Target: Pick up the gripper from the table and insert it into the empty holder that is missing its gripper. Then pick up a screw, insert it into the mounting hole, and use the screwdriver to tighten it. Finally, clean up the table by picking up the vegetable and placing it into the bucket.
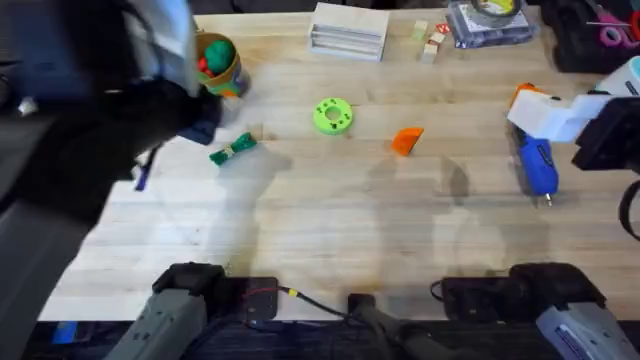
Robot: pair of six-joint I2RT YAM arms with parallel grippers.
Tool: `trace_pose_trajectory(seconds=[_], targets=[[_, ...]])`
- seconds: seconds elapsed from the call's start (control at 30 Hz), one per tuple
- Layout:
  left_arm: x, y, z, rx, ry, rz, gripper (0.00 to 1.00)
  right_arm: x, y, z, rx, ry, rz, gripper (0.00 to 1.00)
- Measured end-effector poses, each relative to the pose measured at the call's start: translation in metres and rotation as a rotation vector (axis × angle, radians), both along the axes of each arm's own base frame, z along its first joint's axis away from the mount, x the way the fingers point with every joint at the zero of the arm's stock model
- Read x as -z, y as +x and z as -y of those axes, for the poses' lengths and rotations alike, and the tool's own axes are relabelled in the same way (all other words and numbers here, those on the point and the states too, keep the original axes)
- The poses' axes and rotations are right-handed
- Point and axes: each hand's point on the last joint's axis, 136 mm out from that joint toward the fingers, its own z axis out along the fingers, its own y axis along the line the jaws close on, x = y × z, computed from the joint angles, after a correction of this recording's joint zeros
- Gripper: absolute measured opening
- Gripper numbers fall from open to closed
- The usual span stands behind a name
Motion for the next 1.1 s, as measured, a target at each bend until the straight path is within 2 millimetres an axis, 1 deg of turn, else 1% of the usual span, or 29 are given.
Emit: trace_pose_trajectory(seconds=[0.07,0.1,0.2,0.23,0.27,0.3,0.33,0.4,0.5,0.63,0.73,0.77,0.83,0.87,0.97,1.1], targets=[[-0.029,-0.007,0.001,0.006,-0.007,0.099,0.060,0.000,0.000,0.000,0.000,0.000,0.000,0.992],[-0.042,-0.011,0.001,0.010,-0.005,0.147,0.040,0.000,0.000,0.000,0.000,0.000,0.000,0.992],[-0.071,-0.023,0.001,0.014,-0.010,0.265,0.475,0.000,0.000,0.000,0.000,0.000,0.000,0.992],[-0.081,-0.028,0.001,0.015,-0.012,0.306,0.661,0.000,0.000,0.000,0.000,0.000,0.000,0.993],[-0.086,-0.032,0.001,0.015,-0.013,0.329,0.784,0.000,0.000,0.000,0.000,0.000,0.000,0.992],[-0.092,-0.037,0.001,0.015,-0.015,0.354,0.934,0.000,0.000,0.000,0.000,0.000,0.000,0.992],[-0.097,-0.041,0.001,0.015,-0.017,0.374,0.976,0.000,0.000,0.000,0.000,0.000,0.000,0.992],[-0.104,-0.047,0.001,0.017,-0.019,0.404,0.991,0.000,0.000,0.000,0.000,0.000,0.000,0.992],[-0.110,-0.053,0.008,0.054,-0.039,0.431,0.993,0.000,0.000,0.000,0.000,0.000,0.000,0.992],[-0.112,-0.056,0.024,0.140,-0.084,0.434,0.993,0.000,0.000,0.000,0.000,0.000,0.000,0.994],[-0.112,-0.057,0.032,0.180,-0.105,0.432,0.993,0.000,0.000,0.000,0.000,0.000,0.000,0.992],[-0.110,-0.058,0.033,0.187,-0.109,0.424,0.993,0.000,0.000,0.000,0.000,0.000,0.000,0.991],[-0.098,-0.063,0.035,0.197,-0.119,0.368,0.992,0.000,0.000,0.000,0.000,0.000,0.000,0.992],[-0.078,-0.071,0.037,0.199,-0.129,0.279,0.993,0.000,0.000,0.000,0.000,0.000,0.000,0.992],[-0.075,-0.073,0.037,0.202,-0.132,0.264,0.993,0.000,0.000,0.000,0.000,0.000,0.000,0.991],[-0.079,-0.072,0.040,0.217,-0.140,0.281,0.993,0.000,0.000,0.000,0.000,0.000,0.000,0.991]])
